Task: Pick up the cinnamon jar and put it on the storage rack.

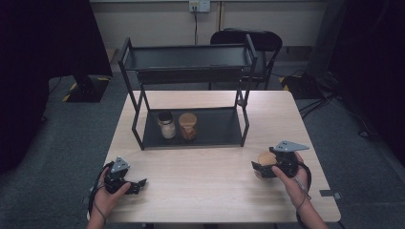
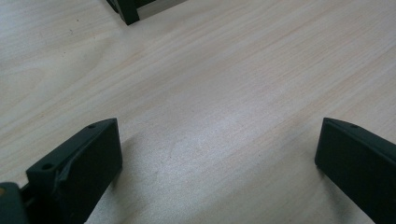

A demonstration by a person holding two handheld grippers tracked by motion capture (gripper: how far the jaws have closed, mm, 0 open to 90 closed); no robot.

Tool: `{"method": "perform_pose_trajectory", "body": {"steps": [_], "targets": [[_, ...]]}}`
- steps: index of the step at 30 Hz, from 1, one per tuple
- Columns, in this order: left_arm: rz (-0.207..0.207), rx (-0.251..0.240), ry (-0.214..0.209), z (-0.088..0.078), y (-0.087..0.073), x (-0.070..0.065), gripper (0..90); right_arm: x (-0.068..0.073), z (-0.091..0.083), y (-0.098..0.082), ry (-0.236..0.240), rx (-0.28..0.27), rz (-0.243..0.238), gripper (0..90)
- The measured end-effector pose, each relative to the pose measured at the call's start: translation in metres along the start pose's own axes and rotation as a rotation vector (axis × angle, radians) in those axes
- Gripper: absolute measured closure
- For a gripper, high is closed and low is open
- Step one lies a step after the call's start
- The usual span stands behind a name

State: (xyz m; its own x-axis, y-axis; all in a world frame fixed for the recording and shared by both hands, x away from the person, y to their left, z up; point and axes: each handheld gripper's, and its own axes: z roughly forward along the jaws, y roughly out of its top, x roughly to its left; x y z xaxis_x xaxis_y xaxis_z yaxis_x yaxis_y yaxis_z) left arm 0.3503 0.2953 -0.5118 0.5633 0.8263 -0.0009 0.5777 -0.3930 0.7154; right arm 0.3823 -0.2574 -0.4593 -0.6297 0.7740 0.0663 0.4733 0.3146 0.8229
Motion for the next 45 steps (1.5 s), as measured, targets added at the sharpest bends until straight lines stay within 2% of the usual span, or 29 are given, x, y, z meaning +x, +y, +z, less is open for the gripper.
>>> {"method": "perform_pose_trajectory", "body": {"steps": [27,45], "targets": [[0.000,0.000,0.000,0.000,0.000,0.000,0.2,-0.003,0.000,-0.016,-0.006,0.008,0.018,1.5],[0.004,0.001,-0.002,0.000,0.000,0.000,0.2,-0.005,0.000,-0.024,-0.005,0.021,0.003,1.5]]}}
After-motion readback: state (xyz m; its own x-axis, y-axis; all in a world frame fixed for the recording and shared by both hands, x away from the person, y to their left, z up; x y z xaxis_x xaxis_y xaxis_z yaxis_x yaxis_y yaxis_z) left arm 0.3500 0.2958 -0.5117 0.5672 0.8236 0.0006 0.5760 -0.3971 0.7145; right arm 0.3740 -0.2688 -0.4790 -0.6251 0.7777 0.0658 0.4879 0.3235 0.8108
